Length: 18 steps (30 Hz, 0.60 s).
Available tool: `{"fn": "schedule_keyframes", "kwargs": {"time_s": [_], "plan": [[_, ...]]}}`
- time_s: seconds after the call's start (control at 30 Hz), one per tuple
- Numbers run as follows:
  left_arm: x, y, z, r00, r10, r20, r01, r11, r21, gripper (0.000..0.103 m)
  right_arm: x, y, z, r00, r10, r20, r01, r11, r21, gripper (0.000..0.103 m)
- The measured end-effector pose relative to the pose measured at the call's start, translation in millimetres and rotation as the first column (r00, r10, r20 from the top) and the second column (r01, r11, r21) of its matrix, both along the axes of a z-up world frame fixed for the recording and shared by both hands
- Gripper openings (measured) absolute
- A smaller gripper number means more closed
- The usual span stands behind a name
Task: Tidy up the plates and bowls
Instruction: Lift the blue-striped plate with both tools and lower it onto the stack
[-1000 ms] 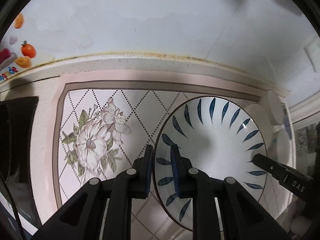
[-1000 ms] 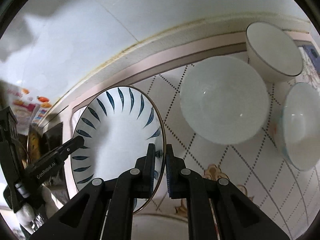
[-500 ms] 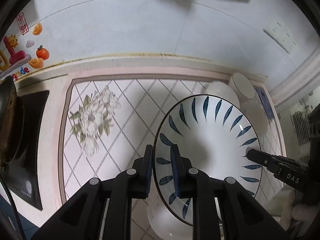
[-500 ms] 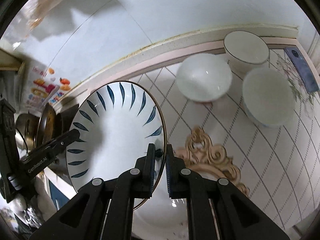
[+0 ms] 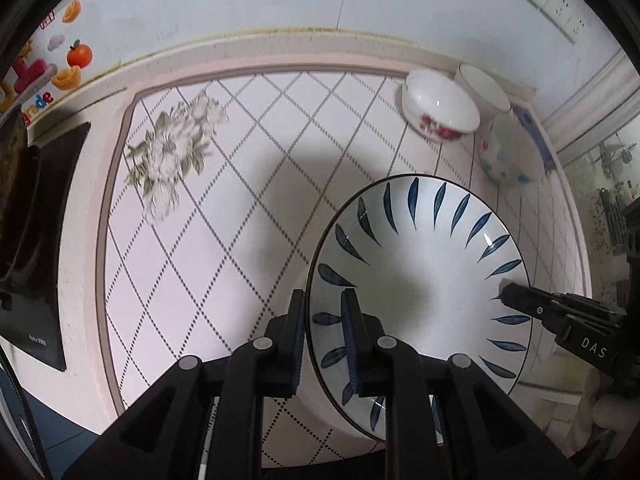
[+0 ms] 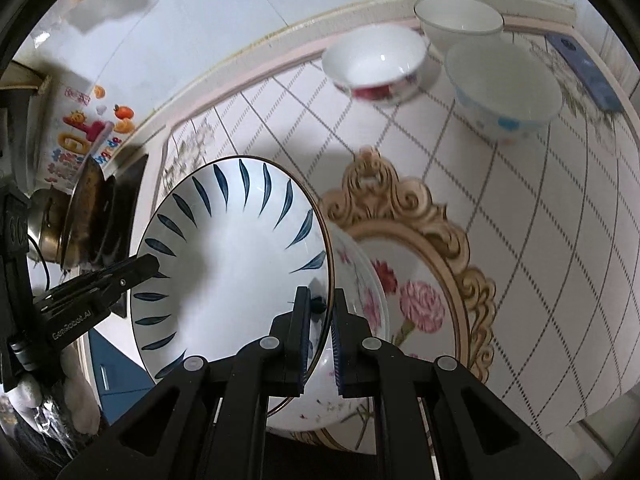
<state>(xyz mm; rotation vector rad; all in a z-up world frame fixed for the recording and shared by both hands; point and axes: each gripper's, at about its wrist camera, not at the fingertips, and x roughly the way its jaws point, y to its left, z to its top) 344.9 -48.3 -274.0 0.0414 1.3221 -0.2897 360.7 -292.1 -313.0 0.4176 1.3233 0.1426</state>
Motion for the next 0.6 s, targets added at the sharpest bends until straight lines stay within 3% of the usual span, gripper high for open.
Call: {"fn": "schedule_keyframes", "kwargs": {"time_s": [0.6], "plan": [[-10.8,-10.8,-50.4,0.996,-0.004,-0.089,0.01,0.998,0.068,0.015,-18.6,1.0,-53.4,0.997,0.026,-0.073,-0.029,0.999,-0.029,0.011]]}}
